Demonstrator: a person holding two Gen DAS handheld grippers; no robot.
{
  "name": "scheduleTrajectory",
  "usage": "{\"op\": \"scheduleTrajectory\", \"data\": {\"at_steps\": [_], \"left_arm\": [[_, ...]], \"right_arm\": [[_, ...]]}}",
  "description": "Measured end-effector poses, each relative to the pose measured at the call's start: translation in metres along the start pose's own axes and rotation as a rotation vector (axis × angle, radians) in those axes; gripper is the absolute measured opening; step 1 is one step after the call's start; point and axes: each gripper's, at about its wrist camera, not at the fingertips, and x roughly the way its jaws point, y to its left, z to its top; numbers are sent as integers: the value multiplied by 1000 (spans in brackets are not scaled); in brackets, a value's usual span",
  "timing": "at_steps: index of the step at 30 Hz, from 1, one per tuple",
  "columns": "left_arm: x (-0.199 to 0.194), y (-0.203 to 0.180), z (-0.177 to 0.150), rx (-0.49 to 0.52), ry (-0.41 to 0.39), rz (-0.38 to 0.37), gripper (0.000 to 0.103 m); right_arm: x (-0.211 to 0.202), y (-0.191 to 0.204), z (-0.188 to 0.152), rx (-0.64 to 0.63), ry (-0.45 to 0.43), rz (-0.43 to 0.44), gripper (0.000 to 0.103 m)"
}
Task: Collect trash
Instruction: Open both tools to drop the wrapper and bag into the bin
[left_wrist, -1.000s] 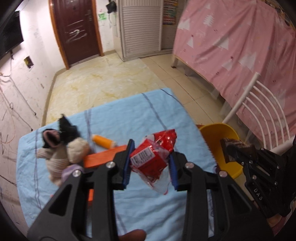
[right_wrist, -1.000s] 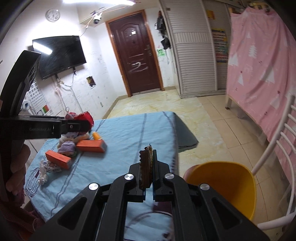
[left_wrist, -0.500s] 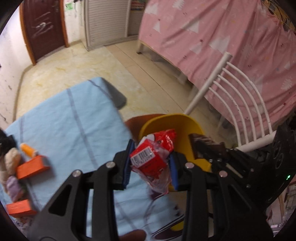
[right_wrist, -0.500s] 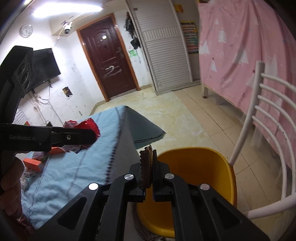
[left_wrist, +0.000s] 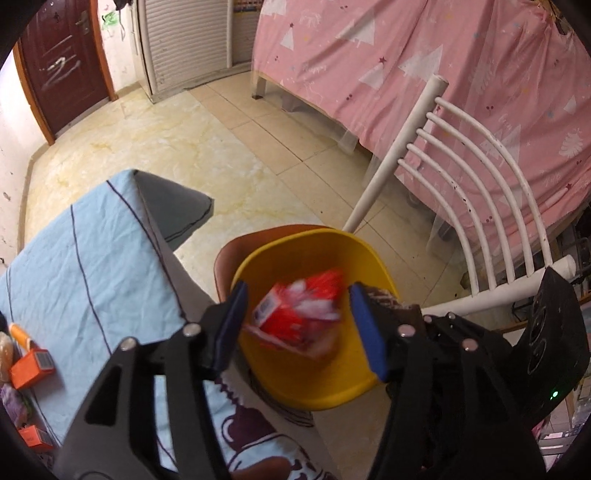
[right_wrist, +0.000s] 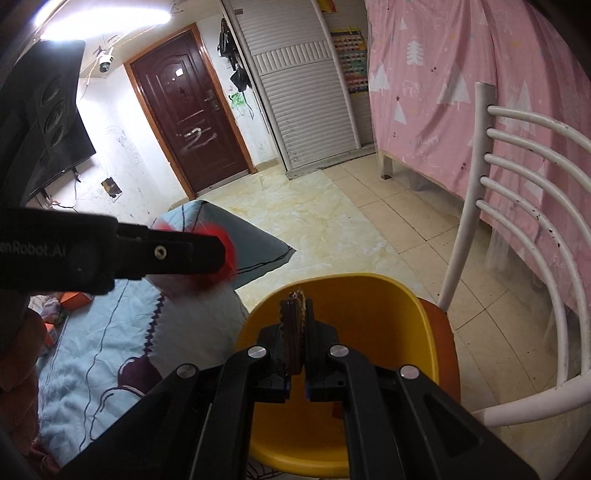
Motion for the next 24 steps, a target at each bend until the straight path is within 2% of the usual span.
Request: {"op": "scheduleTrajectory", "data": {"at_steps": [2,11,14,16,17,18,19,20,24], "left_arm": [[0,0,2,-5,-3,3,66],[-21,15,2,-47,-34,17,67],[-33,24,0,-65,-54,15,72],[-45,32,-2,-79,-71,13,79],[-51,36,-3,-88,-80,13,83],[-57,41,-5,-96,-88,17,83],[-62,44,-6,-101,-95,16,83],[-67,48,-7,-105,-102,12,83],[-92,67,-11,-131,-139,9,83]], "right_arm": [[1,-4,0,7,2,-8,0],[5,-3,1,-1,19,-35,1],[8,0,4,-12,27,-48,4],[11,2,4,-19,34,-59,15],[13,3,4,-19,37,-61,38],[14,3,5,-16,34,-60,73],[14,4,5,-12,25,-57,84],[14,5,6,-10,18,-50,87],[15,12,11,-22,21,-51,87]]}}
